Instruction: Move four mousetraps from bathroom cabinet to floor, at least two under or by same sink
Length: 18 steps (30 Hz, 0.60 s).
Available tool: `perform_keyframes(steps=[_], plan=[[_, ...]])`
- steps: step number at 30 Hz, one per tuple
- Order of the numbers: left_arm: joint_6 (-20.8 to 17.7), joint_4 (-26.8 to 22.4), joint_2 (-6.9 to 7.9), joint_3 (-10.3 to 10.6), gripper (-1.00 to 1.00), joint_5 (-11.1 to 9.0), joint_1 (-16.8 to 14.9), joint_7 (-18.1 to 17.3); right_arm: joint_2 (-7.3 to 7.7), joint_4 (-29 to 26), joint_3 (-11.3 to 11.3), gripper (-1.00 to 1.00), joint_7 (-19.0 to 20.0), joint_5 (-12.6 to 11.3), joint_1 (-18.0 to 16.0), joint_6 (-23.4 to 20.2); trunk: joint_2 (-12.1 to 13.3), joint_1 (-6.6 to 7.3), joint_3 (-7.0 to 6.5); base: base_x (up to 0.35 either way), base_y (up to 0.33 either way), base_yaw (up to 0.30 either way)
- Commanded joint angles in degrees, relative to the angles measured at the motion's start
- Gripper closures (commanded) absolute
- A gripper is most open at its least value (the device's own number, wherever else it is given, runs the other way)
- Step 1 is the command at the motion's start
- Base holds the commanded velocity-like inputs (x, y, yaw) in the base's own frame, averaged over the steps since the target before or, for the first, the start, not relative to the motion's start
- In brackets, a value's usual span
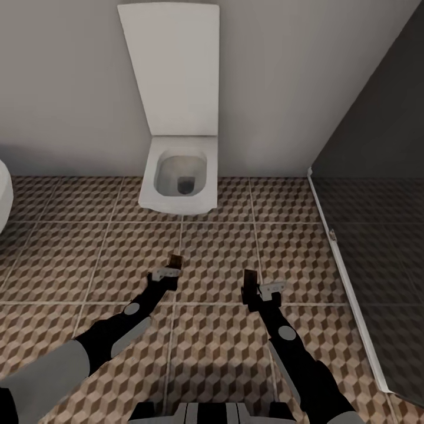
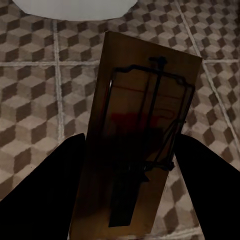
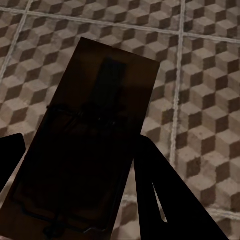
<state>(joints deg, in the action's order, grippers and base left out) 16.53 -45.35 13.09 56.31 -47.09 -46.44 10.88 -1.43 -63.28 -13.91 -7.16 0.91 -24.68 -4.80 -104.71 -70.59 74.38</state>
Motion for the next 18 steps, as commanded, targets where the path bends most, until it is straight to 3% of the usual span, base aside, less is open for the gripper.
perform_keyframes(steps=[1, 6, 18], plan=[[0.35, -1.17, 1.00, 0.51, 1.00, -0.37, -0.09, 0.53, 0.02, -0.09, -0.18, 1.00, -0.49, 0.06, -0.02, -0.36, -0.43, -0.22, 0.31, 0.000, 0.000, 0.000], [0.35, -2.91, 2.55, 0.55, 1.00, -0.44, -0.05, 0.60, 0.02, -0.09, -0.64, 1.00, -0.49, 0.07, -0.02, -0.32, -2.44, -1.32, 1.65, 0.000, 0.000, 0.000], [0.35, -3.09, 2.38, 0.64, 1.00, -0.46, -0.02, 0.63, 0.02, -0.09, -0.76, 1.00, -0.49, 0.08, -0.02, -0.31, -7.25, -3.95, 4.86, 0.000, 0.000, 0.000]])
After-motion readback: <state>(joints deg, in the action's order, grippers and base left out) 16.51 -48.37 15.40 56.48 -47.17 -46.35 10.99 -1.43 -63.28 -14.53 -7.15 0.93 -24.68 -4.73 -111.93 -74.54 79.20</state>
